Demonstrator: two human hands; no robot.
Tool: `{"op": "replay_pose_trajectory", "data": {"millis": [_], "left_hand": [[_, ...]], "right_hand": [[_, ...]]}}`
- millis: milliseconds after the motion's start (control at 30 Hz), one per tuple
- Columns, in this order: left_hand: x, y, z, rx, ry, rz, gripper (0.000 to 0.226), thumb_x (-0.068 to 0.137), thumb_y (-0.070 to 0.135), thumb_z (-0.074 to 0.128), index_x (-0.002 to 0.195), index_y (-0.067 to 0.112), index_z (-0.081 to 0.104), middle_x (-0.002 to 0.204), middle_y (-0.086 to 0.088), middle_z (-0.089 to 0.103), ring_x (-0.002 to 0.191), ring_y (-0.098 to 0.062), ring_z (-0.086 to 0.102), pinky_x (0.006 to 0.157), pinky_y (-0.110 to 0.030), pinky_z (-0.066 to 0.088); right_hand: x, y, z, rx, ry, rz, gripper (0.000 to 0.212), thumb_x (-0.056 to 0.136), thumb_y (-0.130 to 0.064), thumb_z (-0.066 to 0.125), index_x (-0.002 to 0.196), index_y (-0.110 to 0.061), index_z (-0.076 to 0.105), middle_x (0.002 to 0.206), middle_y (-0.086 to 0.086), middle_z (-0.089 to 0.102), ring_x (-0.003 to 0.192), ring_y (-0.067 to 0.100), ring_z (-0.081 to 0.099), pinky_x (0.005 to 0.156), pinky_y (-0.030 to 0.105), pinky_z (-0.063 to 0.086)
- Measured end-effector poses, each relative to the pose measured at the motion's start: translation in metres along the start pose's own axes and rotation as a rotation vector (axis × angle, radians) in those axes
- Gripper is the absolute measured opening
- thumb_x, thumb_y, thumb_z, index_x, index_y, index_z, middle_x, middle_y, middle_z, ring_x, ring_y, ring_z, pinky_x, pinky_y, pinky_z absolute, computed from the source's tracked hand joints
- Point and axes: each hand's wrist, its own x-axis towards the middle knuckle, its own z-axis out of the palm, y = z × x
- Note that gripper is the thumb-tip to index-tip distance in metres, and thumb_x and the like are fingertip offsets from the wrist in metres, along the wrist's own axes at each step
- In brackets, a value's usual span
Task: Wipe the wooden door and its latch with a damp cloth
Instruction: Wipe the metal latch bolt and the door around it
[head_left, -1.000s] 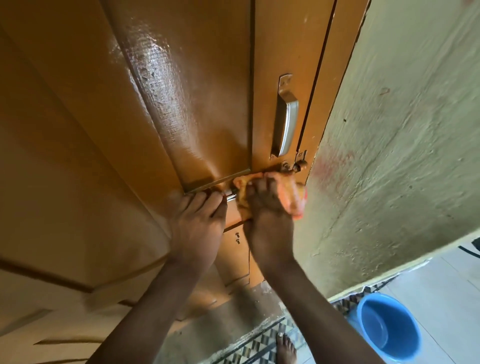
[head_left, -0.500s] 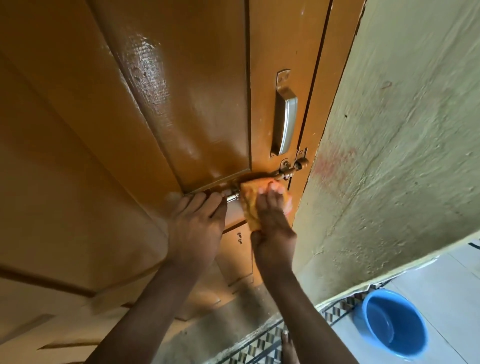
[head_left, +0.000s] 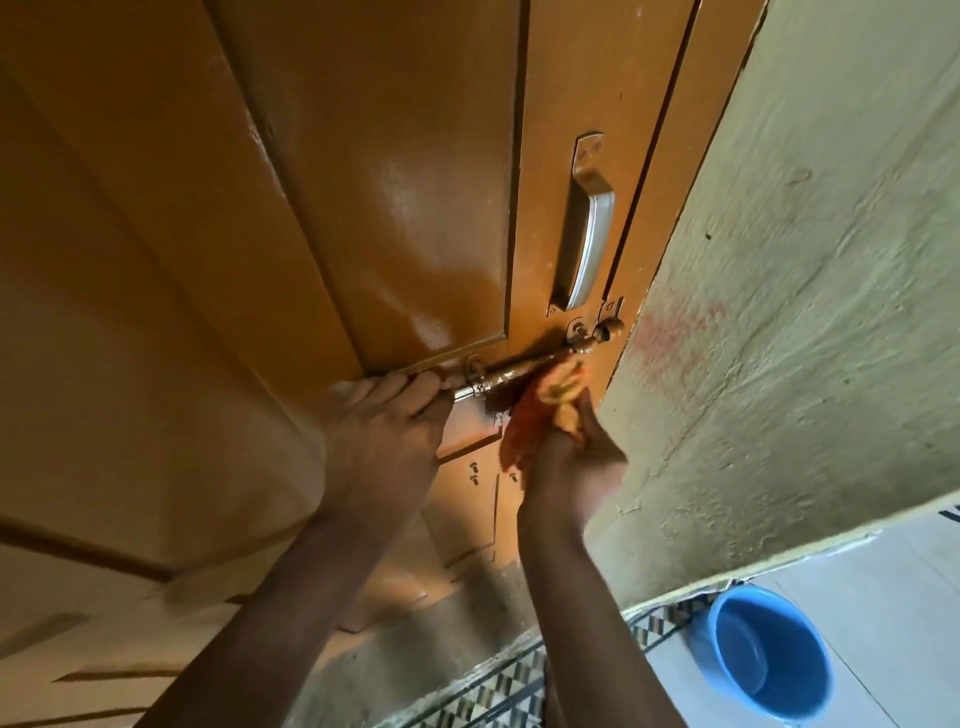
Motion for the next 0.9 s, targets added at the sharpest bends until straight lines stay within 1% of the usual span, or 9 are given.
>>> {"op": "replay_pose_trajectory", "data": {"millis": [67,233,300,400,467,567,667,800,900], "left_hand": [[0.0,0.001,-0.001,-0.001,0.011,-0.003,0.037,0.072,0.001,0.084,0.107,0.012,0.081,0.097,-0.003,0.071,0.087,-0.029,0.064,0.075,-0.039,0.041],[-0.001,0.001,0.001,-0.035,-0.004,-0.036,0.033,0.073,0.006,0.09,0.104,0.015,0.081,0.094,-0.002,0.069,0.086,-0.029,0.062,0.074,-0.04,0.043],[-0.002,0.002,0.0,-0.047,-0.03,-0.032,0.04,0.067,0.006,0.092,0.105,0.013,0.08,0.096,-0.004,0.07,0.088,-0.03,0.064,0.075,-0.04,0.047],[-0.002,-0.001,-0.002,-0.018,-0.02,-0.015,0.042,0.069,0.003,0.089,0.11,0.011,0.08,0.096,-0.005,0.07,0.086,-0.03,0.065,0.073,-0.04,0.049],[-0.003,-0.002,-0.002,-0.014,0.004,-0.007,0.037,0.075,0.003,0.087,0.111,0.011,0.081,0.095,-0.005,0.07,0.085,-0.029,0.065,0.072,-0.04,0.05],[-0.004,-0.003,0.0,-0.024,0.004,0.013,0.03,0.084,0.003,0.079,0.114,0.011,0.08,0.096,-0.005,0.069,0.087,-0.028,0.063,0.074,-0.04,0.049],[-0.004,-0.005,-0.001,-0.037,-0.029,0.016,0.034,0.082,0.015,0.08,0.115,0.01,0.079,0.098,-0.005,0.067,0.09,-0.03,0.063,0.076,-0.041,0.051],[-0.001,-0.004,-0.003,-0.015,-0.019,0.04,0.034,0.089,0.022,0.057,0.111,0.009,0.079,0.095,-0.005,0.067,0.087,-0.029,0.062,0.074,-0.041,0.049],[-0.001,-0.004,-0.002,-0.006,-0.004,0.061,0.029,0.093,0.019,0.057,0.11,0.011,0.079,0.094,-0.004,0.066,0.086,-0.027,0.061,0.074,-0.04,0.045]], "right_hand": [[0.008,-0.014,0.002,0.053,0.078,0.066,0.04,0.092,-0.008,0.058,0.126,-0.021,0.074,0.118,0.0,0.078,0.09,0.007,0.069,0.085,0.033,0.058],[-0.042,-0.006,0.013,-0.071,-0.127,-0.373,0.065,0.077,-0.003,0.056,0.14,-0.021,0.064,0.09,0.008,0.08,0.057,0.02,0.067,0.048,0.036,0.057],[-0.048,0.014,0.004,-0.135,-0.173,-0.474,0.064,0.078,-0.001,0.055,0.139,-0.015,0.064,0.105,0.012,0.08,0.066,0.024,0.071,0.055,0.035,0.06],[-0.028,0.018,0.001,-0.134,-0.156,-0.224,0.046,0.089,0.001,0.06,0.129,-0.018,0.072,0.112,0.009,0.079,0.082,0.026,0.075,0.063,0.022,0.06],[-0.025,0.012,0.007,-0.13,-0.125,-0.078,0.046,0.088,0.0,0.061,0.126,-0.023,0.074,0.1,0.004,0.081,0.07,0.018,0.07,0.06,0.031,0.061],[-0.043,0.002,0.009,-0.087,-0.18,-0.171,0.049,0.088,0.004,0.059,0.127,-0.022,0.073,0.064,-0.011,0.07,0.048,0.005,0.062,0.043,0.022,0.053],[-0.06,0.018,0.0,-0.152,-0.368,-0.161,0.055,0.091,0.006,0.056,0.135,-0.026,0.066,0.076,-0.015,0.069,0.055,-0.001,0.065,0.048,0.014,0.054],[-0.037,0.013,0.009,-0.142,-0.213,0.242,0.033,0.091,0.004,0.054,0.081,-0.017,0.076,0.06,-0.004,0.068,0.041,-0.003,0.059,0.038,0.011,0.042],[-0.043,-0.004,0.017,-0.026,-0.142,0.131,0.032,0.089,0.009,0.051,0.086,-0.011,0.076,0.06,-0.003,0.067,0.043,0.003,0.061,0.037,0.01,0.041]]}}
